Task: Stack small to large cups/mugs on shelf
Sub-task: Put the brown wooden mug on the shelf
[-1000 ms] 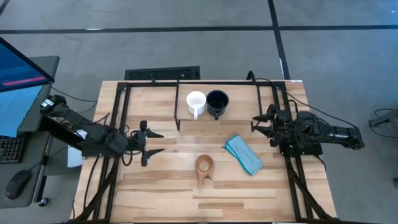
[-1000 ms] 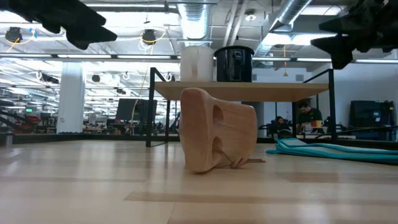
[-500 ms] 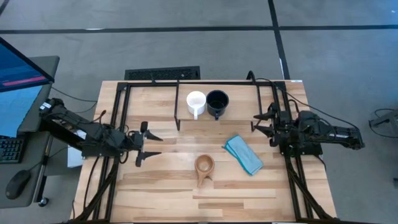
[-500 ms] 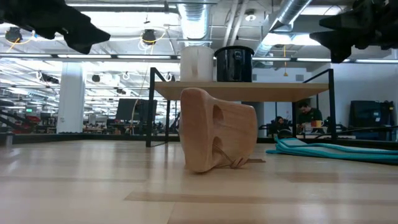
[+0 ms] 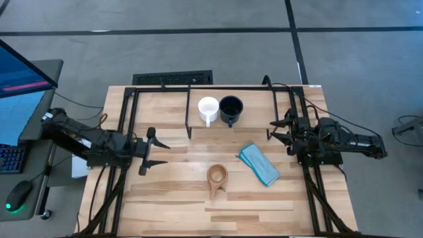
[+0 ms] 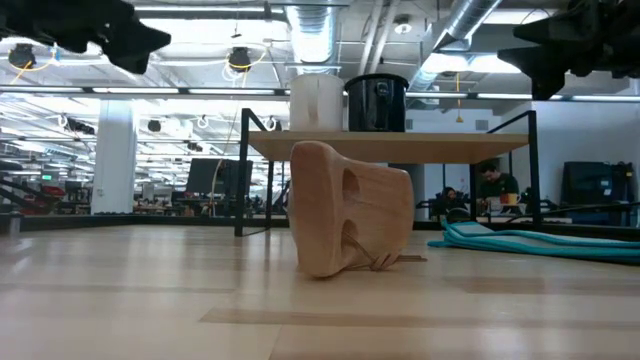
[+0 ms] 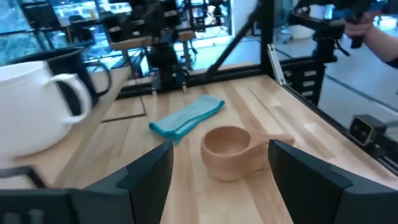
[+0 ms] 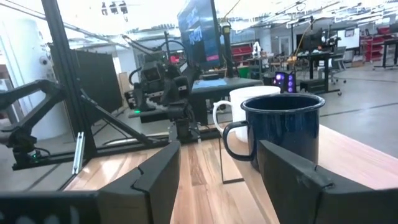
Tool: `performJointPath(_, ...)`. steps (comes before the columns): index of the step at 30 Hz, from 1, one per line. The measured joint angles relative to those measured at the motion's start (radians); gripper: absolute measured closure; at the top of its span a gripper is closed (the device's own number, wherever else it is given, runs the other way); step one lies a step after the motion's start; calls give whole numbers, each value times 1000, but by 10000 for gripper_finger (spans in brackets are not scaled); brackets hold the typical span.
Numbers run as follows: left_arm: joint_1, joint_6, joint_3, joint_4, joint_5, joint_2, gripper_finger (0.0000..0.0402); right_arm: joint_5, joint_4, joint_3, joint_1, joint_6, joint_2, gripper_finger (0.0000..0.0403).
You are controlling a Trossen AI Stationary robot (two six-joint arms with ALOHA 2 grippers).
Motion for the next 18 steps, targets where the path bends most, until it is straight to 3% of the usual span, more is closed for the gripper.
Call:
performJointPath(4, 68, -58, 0, -112, 48, -90, 148, 0, 5, 0, 0, -2, 0, 168)
performJointPath(8, 113, -22, 0, -119, 125, -160, 148, 1, 0, 0, 0, -2, 0, 168)
performJointPath(18, 180, -4, 0, -181, 143, -186, 148, 85, -15, 0, -2, -10, 102, 168)
